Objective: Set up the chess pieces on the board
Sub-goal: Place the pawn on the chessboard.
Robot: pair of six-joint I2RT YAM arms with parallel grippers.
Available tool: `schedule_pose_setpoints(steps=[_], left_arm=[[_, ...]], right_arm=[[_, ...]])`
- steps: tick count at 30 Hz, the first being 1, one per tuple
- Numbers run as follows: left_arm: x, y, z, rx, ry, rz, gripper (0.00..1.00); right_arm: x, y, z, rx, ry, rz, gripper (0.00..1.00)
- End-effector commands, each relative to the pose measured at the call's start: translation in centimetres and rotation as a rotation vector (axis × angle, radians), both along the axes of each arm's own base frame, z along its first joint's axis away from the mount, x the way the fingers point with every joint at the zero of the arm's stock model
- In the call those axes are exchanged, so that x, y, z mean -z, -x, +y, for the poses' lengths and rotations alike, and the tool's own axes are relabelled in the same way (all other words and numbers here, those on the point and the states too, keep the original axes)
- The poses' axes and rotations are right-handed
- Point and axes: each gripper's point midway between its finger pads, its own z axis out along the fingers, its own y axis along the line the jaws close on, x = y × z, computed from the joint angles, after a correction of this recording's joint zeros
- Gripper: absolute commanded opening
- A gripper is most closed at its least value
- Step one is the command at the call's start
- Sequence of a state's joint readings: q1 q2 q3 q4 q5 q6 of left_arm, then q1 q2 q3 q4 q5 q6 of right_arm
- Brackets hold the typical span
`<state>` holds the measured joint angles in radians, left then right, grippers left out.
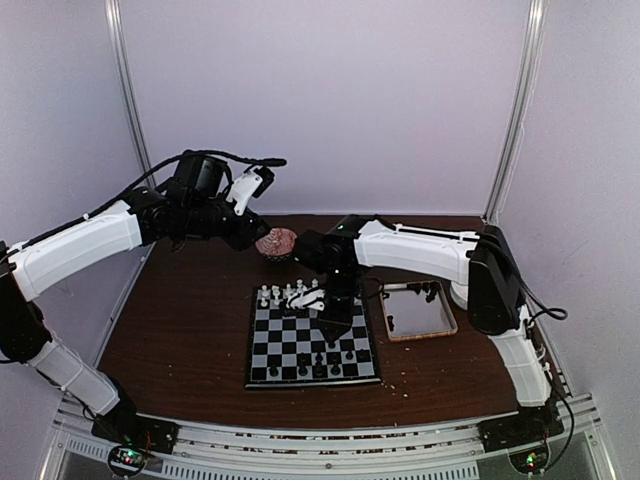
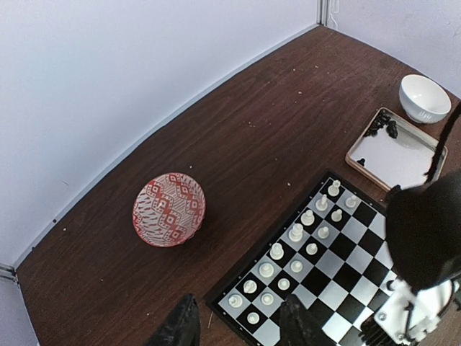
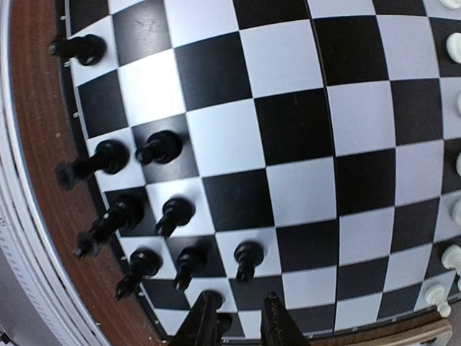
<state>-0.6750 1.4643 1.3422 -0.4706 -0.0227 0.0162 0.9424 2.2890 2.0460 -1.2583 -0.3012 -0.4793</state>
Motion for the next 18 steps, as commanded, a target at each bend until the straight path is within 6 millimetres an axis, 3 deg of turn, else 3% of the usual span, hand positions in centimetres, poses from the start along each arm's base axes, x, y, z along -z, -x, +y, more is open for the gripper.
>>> schedule_pose_setpoints(steps=[1,5,9,13,18], left_arm=[[0.4,-0.5,-0.2,0.011,0.002,-0.011,0.39],[2.1,1.6,-3.0,0.161,-0.038,0.052,0.37],[4.8,5.3,-6.6,0.335,-0.107,0.159,0.29],[8.5,9.5,-9.6,0.495,-0.159,0.298,0.30],[12.2,12.1,-11.7,0.583,-0.288,0.364,0.30]], right_arm=[[-7.3,-0.3,-2.3,0.024,-0.135,-0.060,0.24],[-10.2,-1.2,-6.8,0.100,-0.243,-0.096,0.25],[-11.9,-1.9,-11.7,0.236,-0.391,-0.083,0.31],[-13.7,-3.3,-15.0,0.329,-0.507,-0.122,0.35],[-14.2,-5.9,-17.3,0.412,-0.575,-0.206,0.36]])
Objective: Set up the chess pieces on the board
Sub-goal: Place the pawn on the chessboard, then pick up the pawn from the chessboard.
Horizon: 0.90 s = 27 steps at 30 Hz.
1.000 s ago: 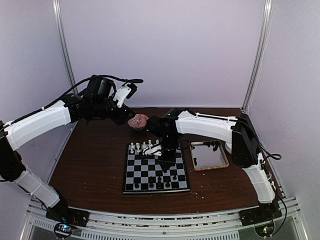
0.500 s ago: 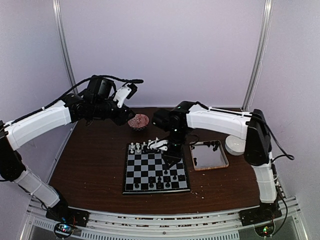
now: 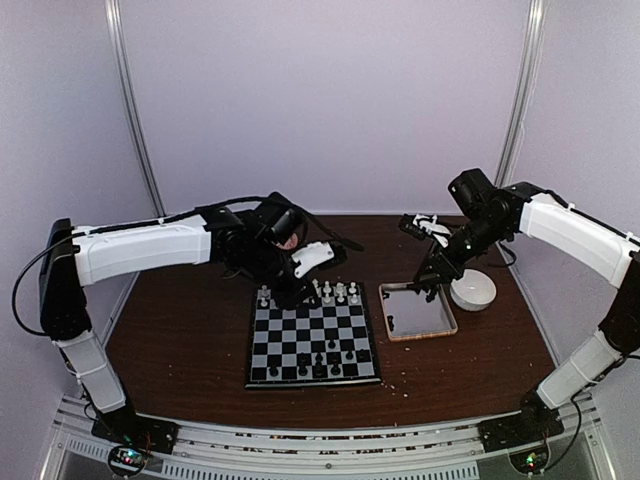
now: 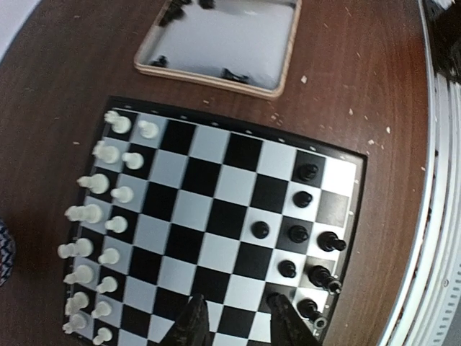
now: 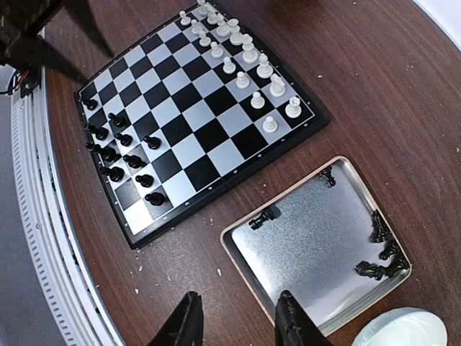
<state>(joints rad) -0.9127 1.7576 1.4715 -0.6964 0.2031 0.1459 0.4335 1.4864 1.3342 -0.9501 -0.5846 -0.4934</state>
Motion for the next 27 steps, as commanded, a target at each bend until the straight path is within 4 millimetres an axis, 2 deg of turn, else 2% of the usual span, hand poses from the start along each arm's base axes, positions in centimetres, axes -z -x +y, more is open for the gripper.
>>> schedule_pose_setpoints(steps=[1,8,14,20,27], left_arm=[[2.0,2.2,-1.4,0.110,-0.085,0.054,0.31],[5.2,1.9,-3.2,0.132,-0.163,0.067,0.32],[7.7,1.1,-3.6,0.114,-0.220,0.070,0.33],[9.4,1.1,-3.9,0.121,-0.242,0.093,0.33],[10.3,1.3,-4.5,0.138,-0.237,0.119,0.32]], right_arm=[[-1.4,-2.1,0.0,0.018,-0.075,-0.089,0.36],[-0.6,-1.4,0.4,-0.021,-0.090,-0.061,0.36],[-0.6,-1.0,0.4,-0.035,-0.097,-0.058,0.36],[-0.5,-1.0,0.4,-0.035,-0.092,-0.057,0.35],[-0.3,-1.0,0.4,-0.035,-0.090,-0.049,0.35]])
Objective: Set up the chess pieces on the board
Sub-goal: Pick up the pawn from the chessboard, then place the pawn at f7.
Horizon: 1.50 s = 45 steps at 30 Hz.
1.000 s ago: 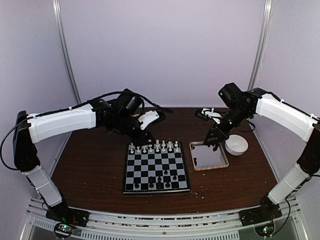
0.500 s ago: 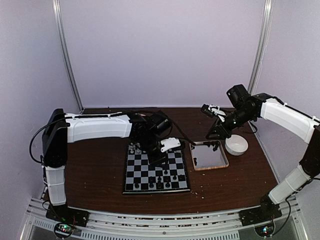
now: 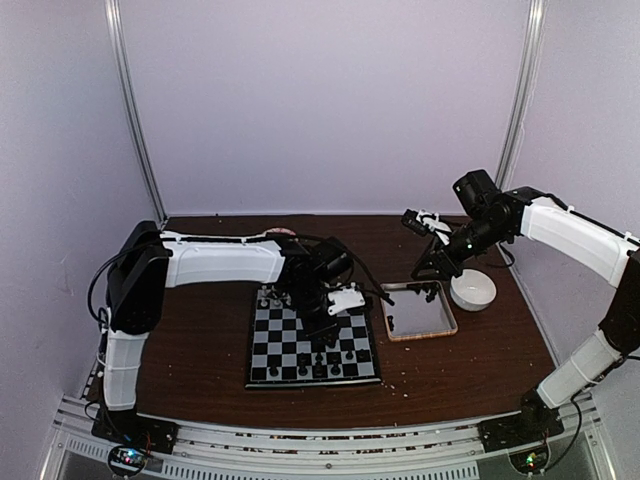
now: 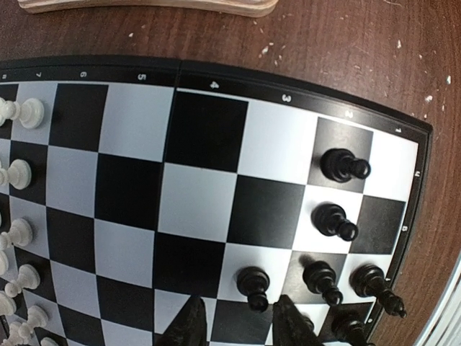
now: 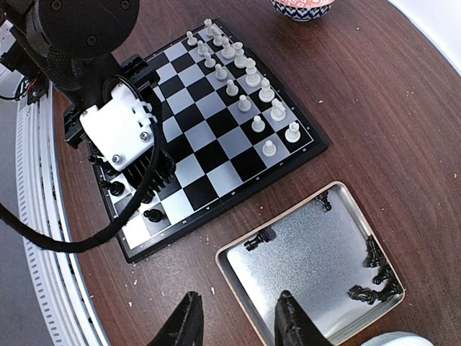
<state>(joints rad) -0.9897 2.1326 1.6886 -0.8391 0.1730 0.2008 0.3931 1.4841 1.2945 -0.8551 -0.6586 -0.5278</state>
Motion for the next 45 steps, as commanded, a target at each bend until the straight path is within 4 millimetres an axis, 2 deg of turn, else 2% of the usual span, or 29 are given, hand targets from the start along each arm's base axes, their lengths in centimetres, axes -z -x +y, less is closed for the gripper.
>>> schedule_pose_setpoints(steps=[1,5,11,15,19,27,36,45], left_arm=[[-0.3,-0.1,-1.2,0.024,0.029,-0.002,0.31],[0.1,-0.1,-1.3,0.027,0.027,0.000,0.27],[0.0,0.1,-1.6,0.037,0.036,0.011,0.11],[-0.7,0.2,-1.7,0.040,0.055,0.013,0.00],[-2.2,0.2,-1.4,0.035,0.072,-0.010,0.00],[-3.6,0.8,3.2,-0.017,-0.020,-0.067,0.00],[-2.9,2.6,6.6,-0.071,-0.080,-0.036,0.00],[-1.9,3.5,8.2,-0.087,-0.113,-0.014,0.00]], right_arm=[[0.0,0.2,0.2,-0.016,-0.014,0.000,0.35],[0.1,0.2,0.3,-0.016,-0.012,0.006,0.35],[0.4,0.2,0.3,-0.017,-0.009,0.015,0.35],[0.7,0.1,0.3,-0.017,-0.004,0.021,0.34],[0.9,0.0,0.2,-0.015,0.002,0.024,0.34],[1.3,-0.1,0.4,-0.019,0.008,0.038,0.34],[1.8,0.1,0.6,-0.029,0.016,0.056,0.34],[2.3,0.2,0.9,-0.039,0.028,0.071,0.34]])
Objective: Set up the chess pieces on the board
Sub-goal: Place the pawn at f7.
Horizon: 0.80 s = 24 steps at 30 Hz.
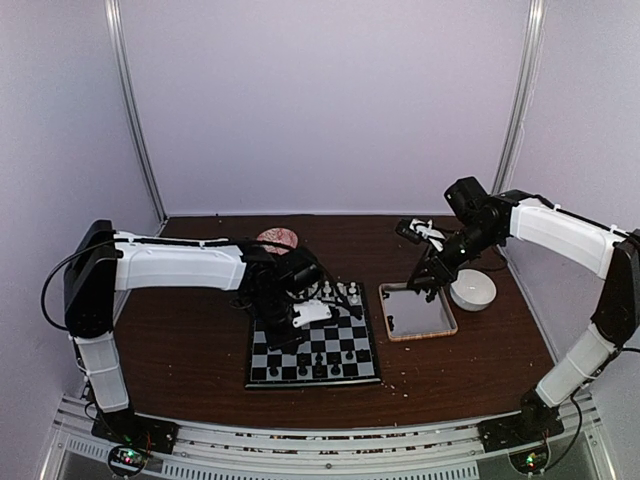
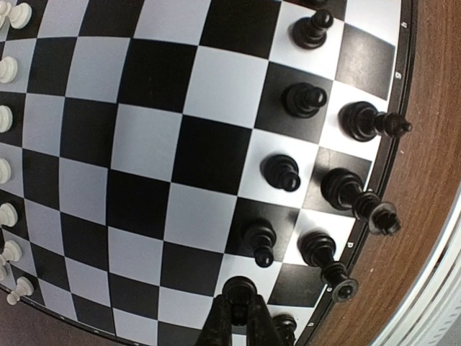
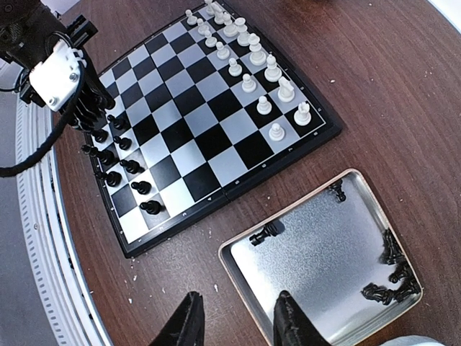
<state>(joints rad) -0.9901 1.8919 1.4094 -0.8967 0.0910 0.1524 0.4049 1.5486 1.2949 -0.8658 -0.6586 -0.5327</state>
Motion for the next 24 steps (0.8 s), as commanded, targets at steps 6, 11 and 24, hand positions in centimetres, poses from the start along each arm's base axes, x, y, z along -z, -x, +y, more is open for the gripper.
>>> schedule_pose_setpoints(steps=[6,11,24], left_arm=[[-0.3,0.7,0.9,-0.019,0.005,0.006,0.00],[-0.1,1.0,0.9,-0.009,0.009,0.021,0.00],[1.2,1.1,0.6,0.001,-0.005,0.043,0.00]], right_arm=[[0.3,0.2,0.6,-0.031,0.007,0.014,0.34],[0.5,0.3,0.7,-0.033,0.013,0.020,0.34],[1.1,0.4,0.9,-0.043,0.027,0.031,0.34]])
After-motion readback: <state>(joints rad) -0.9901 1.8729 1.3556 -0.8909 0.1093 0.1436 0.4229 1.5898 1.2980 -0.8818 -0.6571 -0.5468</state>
